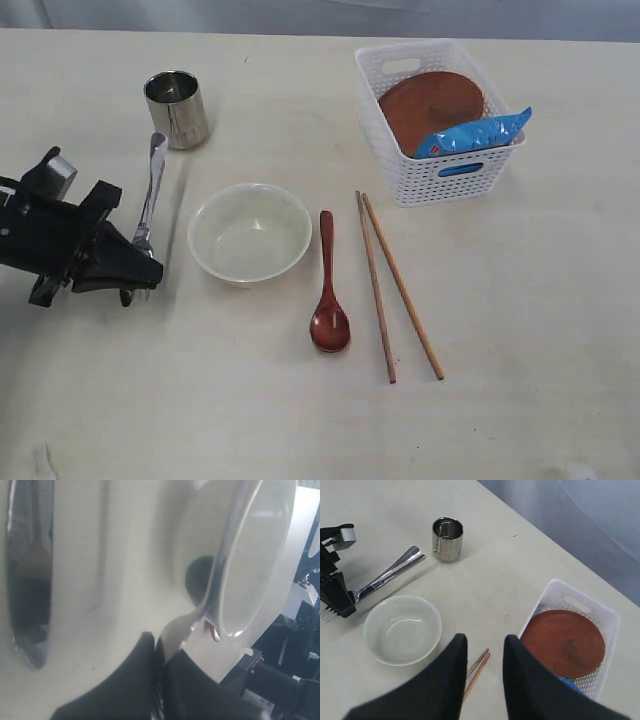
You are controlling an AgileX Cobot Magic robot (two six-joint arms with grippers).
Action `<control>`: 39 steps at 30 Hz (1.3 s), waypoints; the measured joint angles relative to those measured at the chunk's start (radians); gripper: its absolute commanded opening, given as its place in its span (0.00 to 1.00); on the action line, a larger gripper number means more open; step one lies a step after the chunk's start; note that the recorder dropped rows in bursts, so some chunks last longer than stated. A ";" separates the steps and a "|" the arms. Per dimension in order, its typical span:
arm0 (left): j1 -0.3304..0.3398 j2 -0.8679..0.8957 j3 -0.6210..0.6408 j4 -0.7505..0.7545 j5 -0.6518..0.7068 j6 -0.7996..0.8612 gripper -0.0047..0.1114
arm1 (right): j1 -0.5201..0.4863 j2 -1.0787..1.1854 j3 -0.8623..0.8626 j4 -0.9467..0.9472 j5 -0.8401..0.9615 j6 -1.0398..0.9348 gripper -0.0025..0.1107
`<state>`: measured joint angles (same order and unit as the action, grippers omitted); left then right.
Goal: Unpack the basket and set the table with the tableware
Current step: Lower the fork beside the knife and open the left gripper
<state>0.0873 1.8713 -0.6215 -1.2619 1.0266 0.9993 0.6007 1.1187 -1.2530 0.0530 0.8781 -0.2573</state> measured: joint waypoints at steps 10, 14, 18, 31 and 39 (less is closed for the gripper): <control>-0.060 0.065 -0.075 0.021 0.046 -0.094 0.04 | 0.000 0.000 0.000 0.002 0.000 0.000 0.24; -0.060 0.094 -0.100 0.026 0.050 -0.171 0.04 | 0.000 0.000 0.000 0.002 0.000 0.000 0.24; -0.060 0.120 -0.114 0.056 0.062 -0.203 0.04 | 0.000 0.000 0.000 0.002 0.000 0.002 0.24; -0.060 0.120 -0.114 0.091 0.066 -0.297 0.04 | 0.000 0.000 0.000 0.014 0.013 0.002 0.24; -0.060 0.120 -0.130 0.068 0.066 -0.326 0.04 | 0.000 0.000 0.000 0.014 0.013 0.002 0.24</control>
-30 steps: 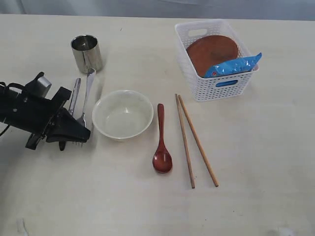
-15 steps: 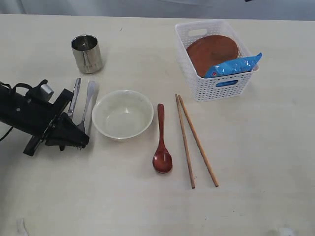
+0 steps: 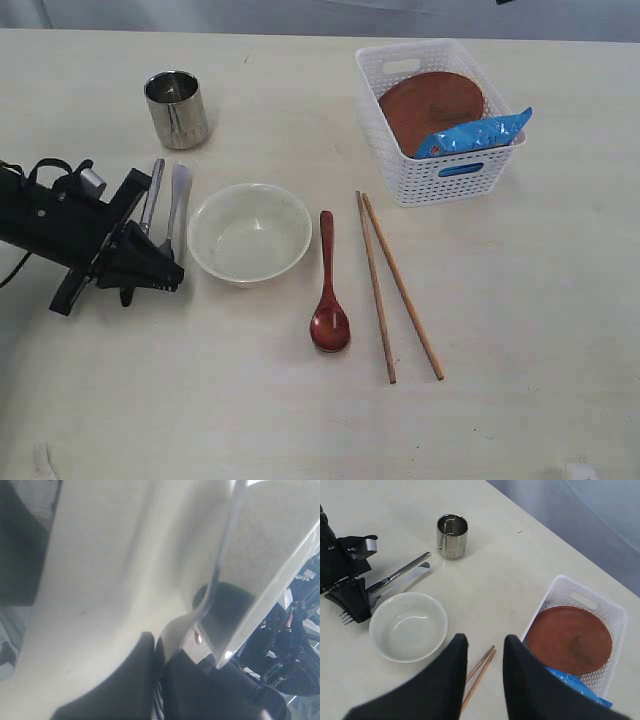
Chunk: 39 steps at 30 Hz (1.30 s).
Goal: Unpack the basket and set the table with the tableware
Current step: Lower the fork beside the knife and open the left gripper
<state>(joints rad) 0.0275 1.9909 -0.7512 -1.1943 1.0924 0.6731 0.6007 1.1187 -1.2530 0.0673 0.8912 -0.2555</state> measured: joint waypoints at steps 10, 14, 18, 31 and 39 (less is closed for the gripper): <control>0.000 0.000 -0.007 0.002 -0.036 0.000 0.04 | 0.000 0.000 0.000 0.003 0.002 0.002 0.24; 0.000 0.000 -0.007 0.002 -0.039 0.000 0.04 | 0.000 0.000 0.000 0.006 0.002 0.002 0.24; -0.002 0.000 -0.007 0.004 -0.039 0.000 0.04 | 0.000 0.000 0.000 0.006 0.002 0.002 0.24; -0.021 0.000 -0.007 0.013 -0.076 -0.002 0.04 | 0.000 0.000 0.000 0.008 0.018 0.002 0.24; -0.021 0.000 -0.007 0.013 -0.106 -0.002 0.05 | 0.000 0.000 0.000 0.014 0.024 0.002 0.24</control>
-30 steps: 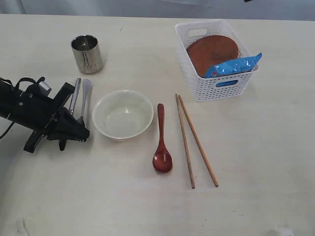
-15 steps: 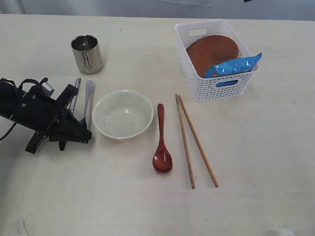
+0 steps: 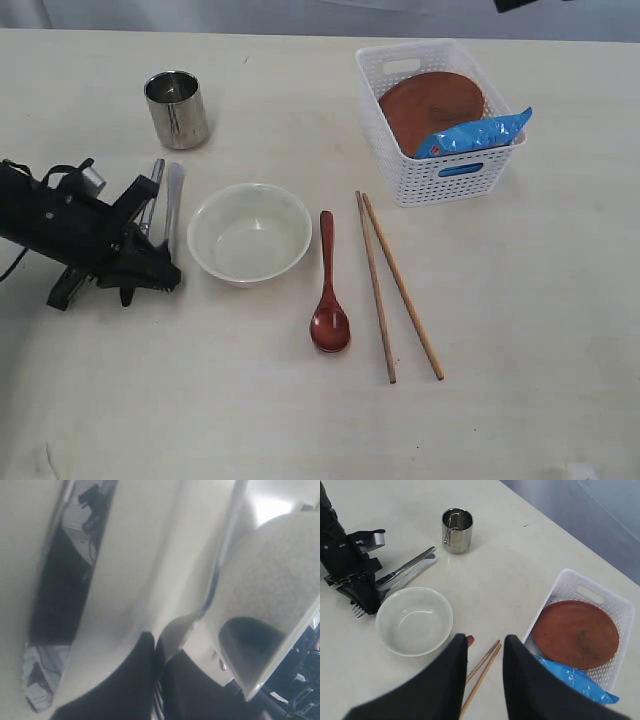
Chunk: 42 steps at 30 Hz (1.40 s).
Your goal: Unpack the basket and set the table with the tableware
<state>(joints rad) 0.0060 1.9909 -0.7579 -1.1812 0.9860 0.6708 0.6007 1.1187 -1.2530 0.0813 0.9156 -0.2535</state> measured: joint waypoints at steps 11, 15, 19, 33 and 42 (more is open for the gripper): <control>0.000 0.000 -0.007 -0.010 0.007 0.012 0.44 | 0.000 0.000 0.000 0.000 0.000 0.000 0.24; 0.000 0.000 -0.007 -0.013 0.024 0.035 0.44 | 0.000 0.000 0.000 0.000 0.000 0.000 0.24; 0.000 0.000 -0.007 -0.011 0.038 0.041 0.44 | 0.000 0.000 0.000 0.000 0.000 0.000 0.24; 0.000 -0.042 -0.109 0.087 0.217 0.078 0.22 | 0.000 0.000 0.000 0.004 0.000 0.004 0.24; 0.000 -0.164 -0.203 0.183 0.223 -0.005 0.04 | 0.000 0.000 0.000 0.004 0.000 0.018 0.24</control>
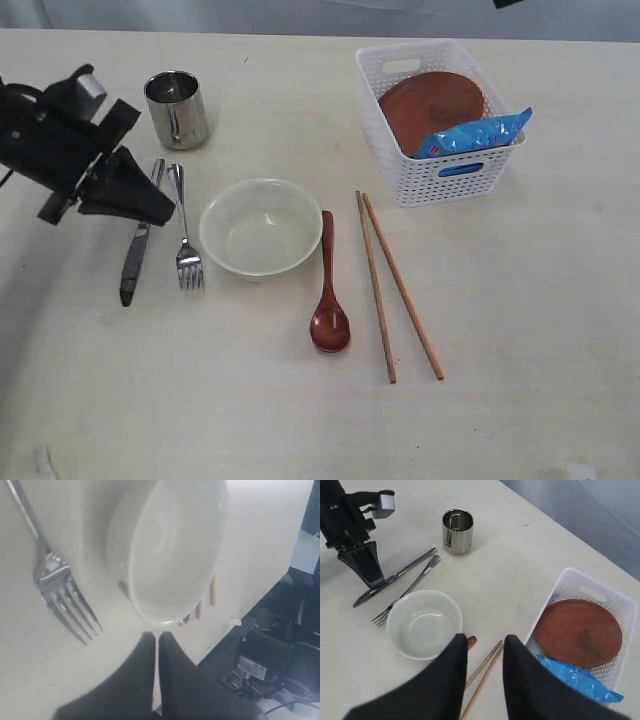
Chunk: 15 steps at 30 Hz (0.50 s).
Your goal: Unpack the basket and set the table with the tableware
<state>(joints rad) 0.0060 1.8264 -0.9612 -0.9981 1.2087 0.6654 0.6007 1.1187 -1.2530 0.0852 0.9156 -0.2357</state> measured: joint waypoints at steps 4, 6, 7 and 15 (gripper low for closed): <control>-0.012 -0.107 -0.040 0.116 -0.131 -0.066 0.04 | 0.000 0.000 0.000 0.000 -0.004 0.000 0.24; -0.032 -0.165 -0.044 0.276 -0.246 -0.179 0.04 | 0.000 0.000 0.000 0.000 -0.011 0.000 0.24; -0.048 -0.193 -0.044 0.368 -0.297 -0.249 0.04 | 0.000 0.000 0.000 0.000 -0.018 0.000 0.24; -0.331 -0.305 -0.044 0.998 -0.429 -0.883 0.04 | 0.000 0.000 0.000 0.000 -0.120 0.000 0.24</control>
<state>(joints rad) -0.3249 1.5219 -1.0052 0.0000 0.7793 -0.2172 0.6007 1.1187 -1.2530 0.0852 0.7953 -0.2357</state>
